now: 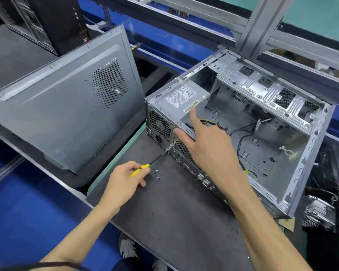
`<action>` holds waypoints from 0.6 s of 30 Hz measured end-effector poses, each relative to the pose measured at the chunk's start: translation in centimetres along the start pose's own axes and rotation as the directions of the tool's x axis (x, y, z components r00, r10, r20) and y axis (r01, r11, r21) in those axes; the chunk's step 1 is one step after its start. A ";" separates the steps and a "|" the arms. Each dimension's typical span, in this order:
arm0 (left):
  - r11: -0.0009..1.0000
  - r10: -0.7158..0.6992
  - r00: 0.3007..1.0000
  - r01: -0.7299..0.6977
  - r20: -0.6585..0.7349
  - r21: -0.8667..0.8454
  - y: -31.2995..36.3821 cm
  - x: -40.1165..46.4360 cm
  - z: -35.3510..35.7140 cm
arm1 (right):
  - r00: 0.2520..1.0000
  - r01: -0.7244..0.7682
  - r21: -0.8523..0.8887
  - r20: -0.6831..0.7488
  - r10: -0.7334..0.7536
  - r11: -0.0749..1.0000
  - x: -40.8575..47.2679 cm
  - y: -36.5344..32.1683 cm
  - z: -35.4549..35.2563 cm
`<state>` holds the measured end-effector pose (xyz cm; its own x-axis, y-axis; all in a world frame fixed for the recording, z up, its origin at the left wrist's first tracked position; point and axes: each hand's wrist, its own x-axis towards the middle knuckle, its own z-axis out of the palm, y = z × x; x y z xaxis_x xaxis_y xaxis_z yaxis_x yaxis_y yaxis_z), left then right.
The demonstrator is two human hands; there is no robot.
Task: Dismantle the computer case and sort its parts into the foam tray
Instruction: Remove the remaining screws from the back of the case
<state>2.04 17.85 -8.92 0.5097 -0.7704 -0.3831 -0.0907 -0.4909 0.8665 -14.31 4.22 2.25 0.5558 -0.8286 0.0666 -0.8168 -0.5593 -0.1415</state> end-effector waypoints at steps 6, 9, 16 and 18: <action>0.910 -0.310 0.925 0.356 0.221 -0.214 0.1 0.4 0.5 | 1.000 -0.014 0.021 -0.013 0.014 1.000 -0.1 0.0 0.0; 0.987 -0.163 0.986 0.163 0.017 0.007 -0.1 0.3 0.9 | 0.999 -0.033 0.096 -0.003 0.034 0.995 -0.3 -0.2 -0.3; 0.956 -0.197 0.968 0.224 0.154 -0.189 0.0 0.5 -0.5 | 0.860 0.270 0.657 -0.493 0.131 0.704 -4.2 -2.0 0.9; 0.942 -0.265 0.945 0.297 0.195 -0.159 0.2 0.9 -0.5 | 0.983 0.028 0.775 -0.137 0.124 0.632 -7.0 -3.7 3.5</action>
<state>2.87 17.28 -8.95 0.3388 -0.6769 -0.6534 0.2017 -0.6261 0.7532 -14.68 12.19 -1.14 0.4235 -0.8871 0.1834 -0.3807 -0.3580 -0.8526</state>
